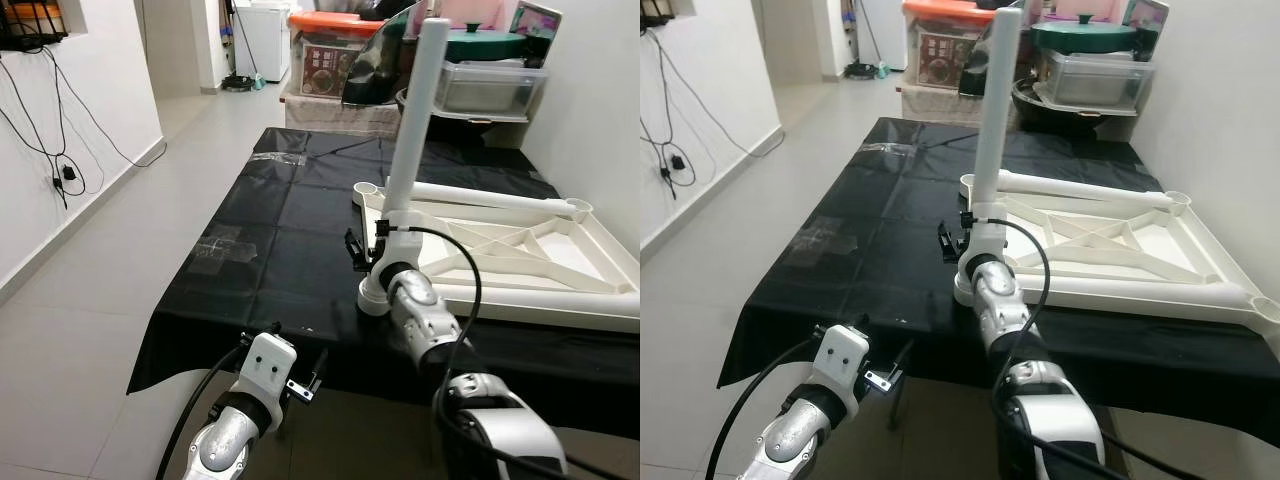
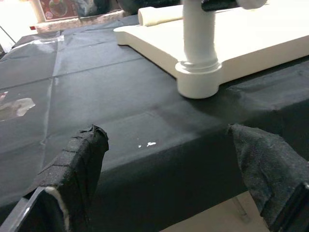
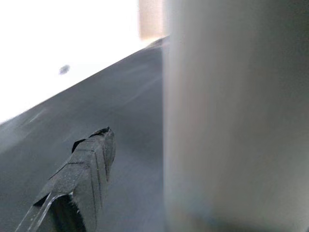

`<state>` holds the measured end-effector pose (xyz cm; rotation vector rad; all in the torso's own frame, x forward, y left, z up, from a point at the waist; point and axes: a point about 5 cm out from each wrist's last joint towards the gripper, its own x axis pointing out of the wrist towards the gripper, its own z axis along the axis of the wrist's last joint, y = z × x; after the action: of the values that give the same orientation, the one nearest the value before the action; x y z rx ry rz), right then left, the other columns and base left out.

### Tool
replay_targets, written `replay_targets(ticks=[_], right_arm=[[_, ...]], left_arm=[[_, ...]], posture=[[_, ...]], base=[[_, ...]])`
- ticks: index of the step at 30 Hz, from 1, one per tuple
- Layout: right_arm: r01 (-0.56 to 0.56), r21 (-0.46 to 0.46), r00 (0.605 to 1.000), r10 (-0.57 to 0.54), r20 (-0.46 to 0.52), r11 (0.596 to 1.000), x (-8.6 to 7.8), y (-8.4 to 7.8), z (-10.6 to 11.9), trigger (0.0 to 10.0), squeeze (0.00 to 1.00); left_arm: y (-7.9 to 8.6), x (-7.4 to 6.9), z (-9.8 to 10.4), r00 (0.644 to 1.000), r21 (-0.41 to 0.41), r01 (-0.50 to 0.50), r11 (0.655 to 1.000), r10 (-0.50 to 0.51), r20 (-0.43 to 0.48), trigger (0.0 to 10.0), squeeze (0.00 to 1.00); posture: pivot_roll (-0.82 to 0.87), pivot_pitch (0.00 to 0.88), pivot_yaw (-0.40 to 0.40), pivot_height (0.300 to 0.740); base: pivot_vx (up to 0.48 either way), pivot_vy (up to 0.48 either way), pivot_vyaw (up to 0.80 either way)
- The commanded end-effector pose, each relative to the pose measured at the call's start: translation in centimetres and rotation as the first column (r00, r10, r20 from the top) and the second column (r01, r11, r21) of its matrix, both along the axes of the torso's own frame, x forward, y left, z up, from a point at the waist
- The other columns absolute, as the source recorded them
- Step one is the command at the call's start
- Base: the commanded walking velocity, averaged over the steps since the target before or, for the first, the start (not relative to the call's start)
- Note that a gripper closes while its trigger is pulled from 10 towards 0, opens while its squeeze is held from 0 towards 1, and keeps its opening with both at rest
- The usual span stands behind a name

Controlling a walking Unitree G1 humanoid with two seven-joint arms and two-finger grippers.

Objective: Building children table

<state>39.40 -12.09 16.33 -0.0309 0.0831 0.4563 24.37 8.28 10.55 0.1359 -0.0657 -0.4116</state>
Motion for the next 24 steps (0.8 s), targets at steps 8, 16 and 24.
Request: replay_targets(ticks=[8, 16, 24], right_arm=[[-0.533, -0.106, 0.845, 0.521, -0.122, 0.839, -1.8, 2.4, -1.2, 10.0, 0.00], [-0.762, 0.061, 0.628, 0.760, -0.169, 0.644, -3.0, 3.5, -0.6, 10.0, 0.00], [-0.794, 0.119, 0.579, 0.802, -0.147, 0.596, -3.2, 4.5, -0.3, 0.0, 0.00]], left_arm=[[-0.1, -0.1, -0.6, 0.999, -0.004, 0.009, 1.000, -0.009, -0.031, 10.0, 0.00], [-0.2, -0.4, -0.6, 0.999, -0.005, 0.011, 1.000, -0.011, -0.033, 10.0, 0.00], [-0.2, -0.5, -0.6, 0.999, -0.005, 0.012, 1.000, -0.012, -0.036, 10.0, 0.00]], posture=[[0.07, 0.000, -0.078, 0.740], [0.08, 0.000, -0.085, 0.740], [0.09, 0.000, -0.085, 0.740]], base=[[0.000, 0.000, 0.00], [0.000, 0.000, 0.00], [0.000, 0.000, 0.00]])
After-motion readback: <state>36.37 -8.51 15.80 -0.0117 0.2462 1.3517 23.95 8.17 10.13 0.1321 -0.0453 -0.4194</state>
